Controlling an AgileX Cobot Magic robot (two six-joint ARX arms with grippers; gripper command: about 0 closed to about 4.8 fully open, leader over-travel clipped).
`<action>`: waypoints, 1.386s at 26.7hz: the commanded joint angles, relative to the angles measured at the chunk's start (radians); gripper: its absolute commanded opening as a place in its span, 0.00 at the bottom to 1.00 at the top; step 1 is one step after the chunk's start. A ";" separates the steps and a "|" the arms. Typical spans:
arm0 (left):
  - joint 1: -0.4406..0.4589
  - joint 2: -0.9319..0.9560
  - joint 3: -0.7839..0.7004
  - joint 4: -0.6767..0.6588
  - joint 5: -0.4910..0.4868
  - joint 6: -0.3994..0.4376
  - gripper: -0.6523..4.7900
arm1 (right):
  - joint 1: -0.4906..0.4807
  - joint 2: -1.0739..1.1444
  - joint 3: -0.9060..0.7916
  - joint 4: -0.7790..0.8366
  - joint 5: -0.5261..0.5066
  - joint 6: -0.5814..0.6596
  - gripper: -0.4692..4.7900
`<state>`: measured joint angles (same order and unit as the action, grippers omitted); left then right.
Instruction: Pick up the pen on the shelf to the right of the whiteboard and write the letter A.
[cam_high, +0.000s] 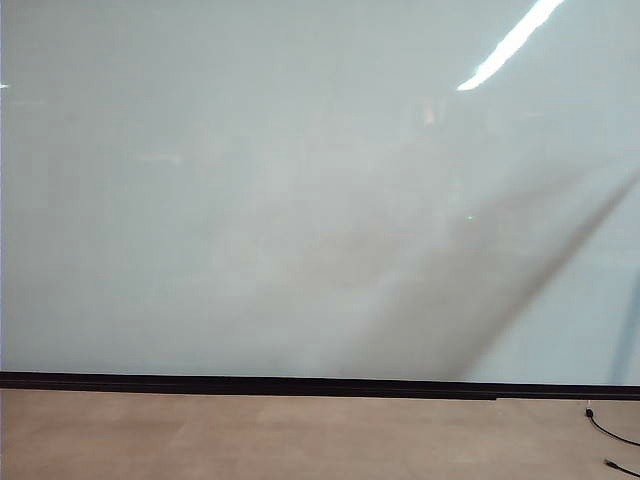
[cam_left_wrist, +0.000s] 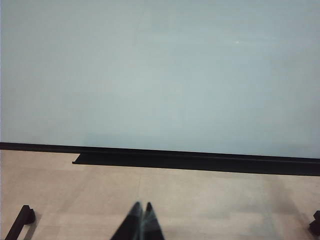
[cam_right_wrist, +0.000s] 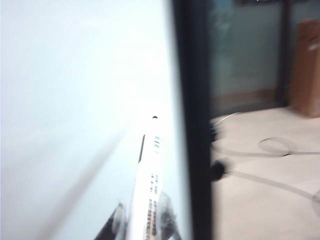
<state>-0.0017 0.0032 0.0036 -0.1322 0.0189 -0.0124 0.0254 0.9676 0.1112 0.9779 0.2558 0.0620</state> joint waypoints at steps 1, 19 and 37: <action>0.000 0.000 0.003 0.006 0.004 0.005 0.11 | 0.126 -0.111 0.051 -0.286 0.006 -0.013 0.07; 0.000 0.000 0.003 0.006 0.004 0.005 0.11 | 0.433 0.189 0.451 -0.542 -0.289 -0.220 0.07; 0.000 0.000 0.003 0.006 0.004 0.005 0.11 | 0.575 0.475 0.803 -0.679 -0.318 -0.351 0.07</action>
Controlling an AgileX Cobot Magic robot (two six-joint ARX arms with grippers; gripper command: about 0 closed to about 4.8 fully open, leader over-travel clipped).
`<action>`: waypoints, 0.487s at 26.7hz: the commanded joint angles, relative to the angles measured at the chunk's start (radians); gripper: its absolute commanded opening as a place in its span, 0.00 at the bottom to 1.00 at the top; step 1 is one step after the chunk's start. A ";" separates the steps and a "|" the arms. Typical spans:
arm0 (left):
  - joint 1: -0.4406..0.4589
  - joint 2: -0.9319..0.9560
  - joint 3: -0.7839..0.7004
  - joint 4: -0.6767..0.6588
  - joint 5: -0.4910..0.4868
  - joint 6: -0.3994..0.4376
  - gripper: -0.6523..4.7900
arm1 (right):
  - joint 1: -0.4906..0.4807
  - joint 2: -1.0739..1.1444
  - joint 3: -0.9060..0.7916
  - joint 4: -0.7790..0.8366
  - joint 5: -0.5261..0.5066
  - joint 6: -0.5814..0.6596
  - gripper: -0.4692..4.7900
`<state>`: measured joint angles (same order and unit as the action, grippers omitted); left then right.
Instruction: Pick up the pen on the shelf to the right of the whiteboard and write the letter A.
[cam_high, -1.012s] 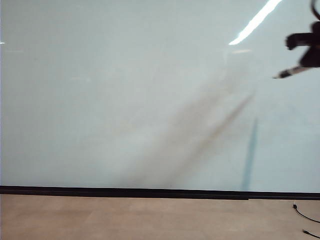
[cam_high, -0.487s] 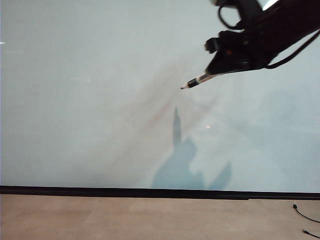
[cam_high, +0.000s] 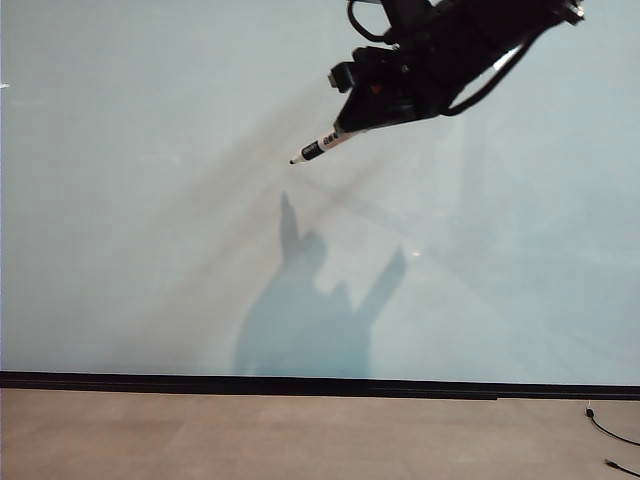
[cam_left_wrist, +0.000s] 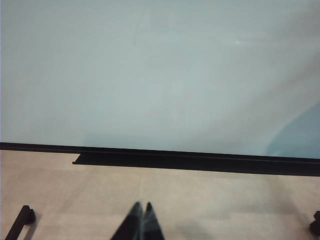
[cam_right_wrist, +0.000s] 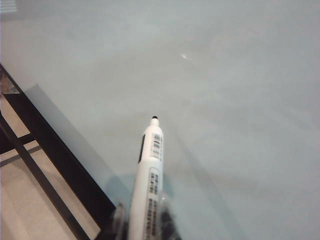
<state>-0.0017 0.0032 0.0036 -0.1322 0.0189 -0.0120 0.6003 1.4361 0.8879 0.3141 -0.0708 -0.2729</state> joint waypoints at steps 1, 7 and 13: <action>0.000 0.000 0.003 0.006 0.004 0.004 0.11 | 0.000 0.009 0.038 -0.024 0.014 -0.021 0.07; 0.000 0.000 0.003 0.006 0.004 0.004 0.11 | -0.001 0.011 0.051 -0.053 0.048 -0.042 0.07; 0.000 0.000 0.003 0.006 0.004 0.004 0.11 | -0.001 0.011 0.051 -0.056 0.059 -0.043 0.07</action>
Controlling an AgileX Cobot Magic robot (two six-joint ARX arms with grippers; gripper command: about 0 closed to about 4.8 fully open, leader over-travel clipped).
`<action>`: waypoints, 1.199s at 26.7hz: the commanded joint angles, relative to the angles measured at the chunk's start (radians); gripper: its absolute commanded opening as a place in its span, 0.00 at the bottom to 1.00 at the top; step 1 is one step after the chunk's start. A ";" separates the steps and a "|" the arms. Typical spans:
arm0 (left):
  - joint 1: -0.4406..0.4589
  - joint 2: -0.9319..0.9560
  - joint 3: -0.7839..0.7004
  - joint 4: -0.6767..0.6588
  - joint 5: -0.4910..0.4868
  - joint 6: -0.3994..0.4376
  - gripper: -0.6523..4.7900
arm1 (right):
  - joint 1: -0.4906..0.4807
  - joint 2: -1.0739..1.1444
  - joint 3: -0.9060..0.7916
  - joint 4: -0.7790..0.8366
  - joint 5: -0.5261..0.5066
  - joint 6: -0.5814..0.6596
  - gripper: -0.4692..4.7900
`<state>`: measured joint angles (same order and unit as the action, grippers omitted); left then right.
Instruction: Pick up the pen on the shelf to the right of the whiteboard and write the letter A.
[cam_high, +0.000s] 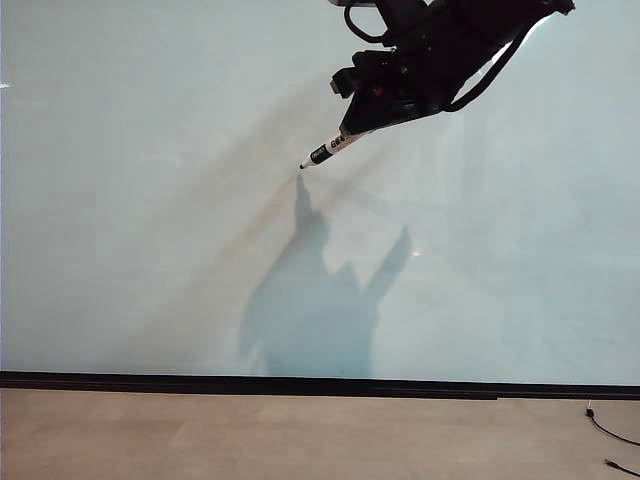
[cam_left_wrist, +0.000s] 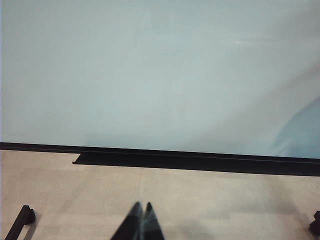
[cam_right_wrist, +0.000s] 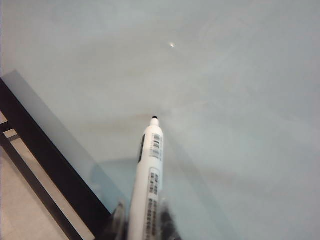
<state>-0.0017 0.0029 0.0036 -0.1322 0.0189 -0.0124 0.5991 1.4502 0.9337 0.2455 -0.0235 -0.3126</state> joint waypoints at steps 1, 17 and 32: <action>0.000 0.000 0.003 0.006 0.004 0.005 0.11 | 0.000 -0.003 0.005 0.013 0.027 -0.003 0.07; 0.000 0.000 0.003 0.006 0.004 0.004 0.11 | 0.000 -0.012 0.005 0.045 0.074 -0.006 0.07; 0.000 0.000 0.003 0.006 0.004 0.004 0.11 | -0.002 -0.086 0.005 0.043 0.138 -0.049 0.07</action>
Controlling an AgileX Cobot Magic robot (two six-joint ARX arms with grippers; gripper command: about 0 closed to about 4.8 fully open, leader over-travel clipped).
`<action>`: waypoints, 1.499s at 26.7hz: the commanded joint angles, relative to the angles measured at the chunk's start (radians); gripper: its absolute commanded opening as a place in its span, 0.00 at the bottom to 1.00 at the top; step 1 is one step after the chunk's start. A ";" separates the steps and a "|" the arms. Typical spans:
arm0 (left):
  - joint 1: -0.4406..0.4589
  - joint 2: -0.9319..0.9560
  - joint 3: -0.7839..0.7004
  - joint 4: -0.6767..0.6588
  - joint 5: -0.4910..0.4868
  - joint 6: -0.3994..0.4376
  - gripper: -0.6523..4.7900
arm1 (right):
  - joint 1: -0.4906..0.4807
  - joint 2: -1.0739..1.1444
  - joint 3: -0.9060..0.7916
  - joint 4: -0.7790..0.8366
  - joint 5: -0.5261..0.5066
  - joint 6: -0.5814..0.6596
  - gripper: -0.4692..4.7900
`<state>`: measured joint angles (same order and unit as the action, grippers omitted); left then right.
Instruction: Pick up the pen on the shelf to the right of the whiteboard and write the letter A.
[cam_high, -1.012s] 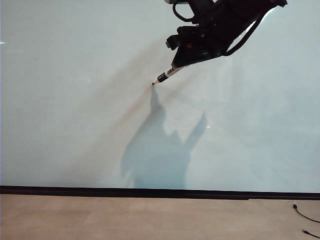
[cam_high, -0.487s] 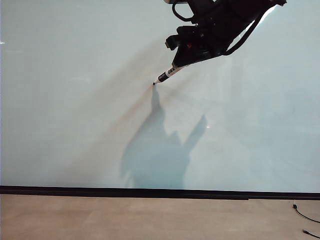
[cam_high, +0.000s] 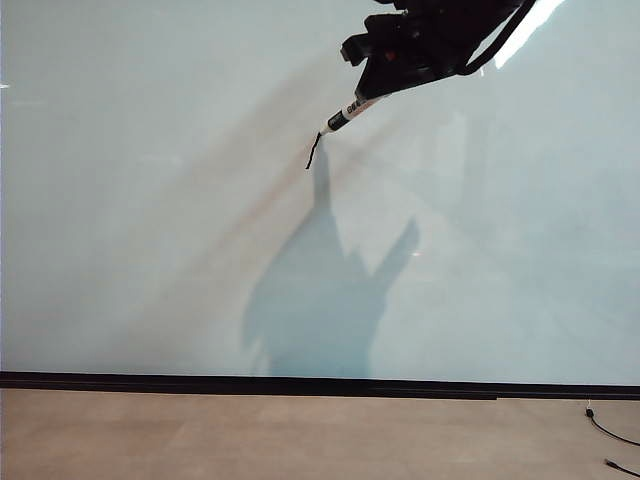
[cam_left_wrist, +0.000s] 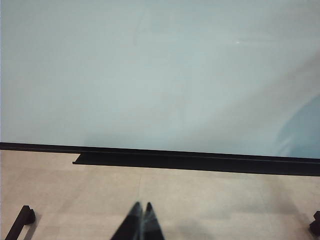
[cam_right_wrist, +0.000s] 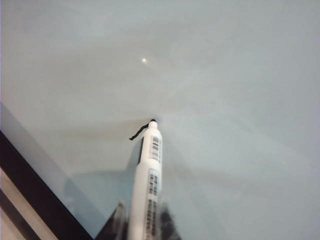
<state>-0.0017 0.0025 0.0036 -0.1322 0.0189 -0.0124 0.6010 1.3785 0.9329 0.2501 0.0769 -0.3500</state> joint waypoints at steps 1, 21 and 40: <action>0.000 0.001 0.003 0.006 0.004 0.005 0.11 | -0.004 -0.022 0.006 0.039 0.042 -0.018 0.07; 0.000 0.001 0.003 0.006 0.004 0.004 0.11 | -0.006 -0.103 0.006 0.067 0.086 -0.055 0.07; 0.000 0.001 0.003 0.006 0.004 0.005 0.11 | 0.080 -0.231 -0.145 -0.070 0.114 -0.097 0.07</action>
<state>-0.0017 0.0032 0.0036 -0.1322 0.0189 -0.0124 0.6800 1.1412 0.7830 0.1658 0.1848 -0.4374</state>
